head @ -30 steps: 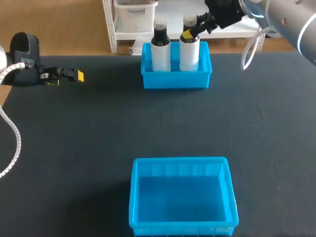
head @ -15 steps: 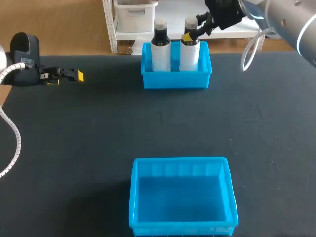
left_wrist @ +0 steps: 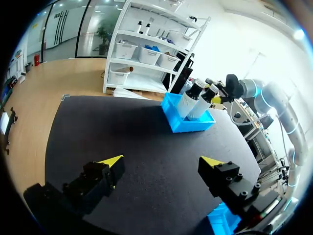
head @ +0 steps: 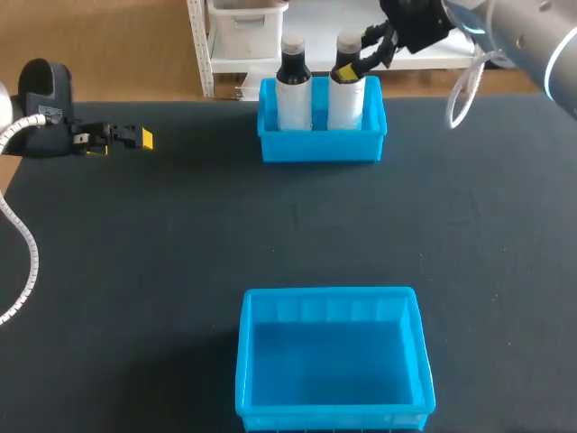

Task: Pick up the bottle, and place it in the far bin if it is heavy, or in the near bin if it is light.

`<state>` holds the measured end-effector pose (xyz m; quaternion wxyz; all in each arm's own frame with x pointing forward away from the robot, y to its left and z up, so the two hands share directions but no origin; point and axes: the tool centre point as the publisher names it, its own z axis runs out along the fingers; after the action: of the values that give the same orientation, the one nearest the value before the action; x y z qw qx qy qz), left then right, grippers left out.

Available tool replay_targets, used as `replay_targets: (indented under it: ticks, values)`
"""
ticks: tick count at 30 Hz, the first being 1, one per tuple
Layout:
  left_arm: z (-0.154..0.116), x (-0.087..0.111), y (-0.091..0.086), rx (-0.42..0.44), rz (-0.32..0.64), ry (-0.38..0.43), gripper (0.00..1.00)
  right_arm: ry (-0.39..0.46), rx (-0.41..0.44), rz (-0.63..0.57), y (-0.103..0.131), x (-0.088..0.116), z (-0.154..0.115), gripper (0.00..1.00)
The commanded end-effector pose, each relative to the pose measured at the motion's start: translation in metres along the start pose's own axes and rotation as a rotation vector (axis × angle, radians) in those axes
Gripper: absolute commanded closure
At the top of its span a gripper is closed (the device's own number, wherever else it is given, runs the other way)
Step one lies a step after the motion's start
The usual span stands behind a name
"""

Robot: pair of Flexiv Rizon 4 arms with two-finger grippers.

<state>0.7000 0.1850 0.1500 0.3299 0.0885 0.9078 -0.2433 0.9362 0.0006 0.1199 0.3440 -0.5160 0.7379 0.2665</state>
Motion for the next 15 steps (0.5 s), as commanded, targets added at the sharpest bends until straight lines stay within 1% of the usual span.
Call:
replay_targets:
  ticks: [1, 5, 15]
  values:
    - [0.000, 0.000, 0.000, 0.000, 0.000, 0.000, 0.00, 0.023, -0.206, 0.011, -0.005, 0.005, -0.017, 0.00]
    - [0.000, 0.000, 0.000, 0.000, 0.000, 0.000, 0.00, 0.047, -0.179, 0.029, -0.003, 0.012, -0.035, 0.00]
    - [0.000, 0.000, 0.000, 0.000, 0.000, 0.000, 0.00, 0.085, -0.152, 0.055, 0.010, 0.030, -0.076, 0.00]
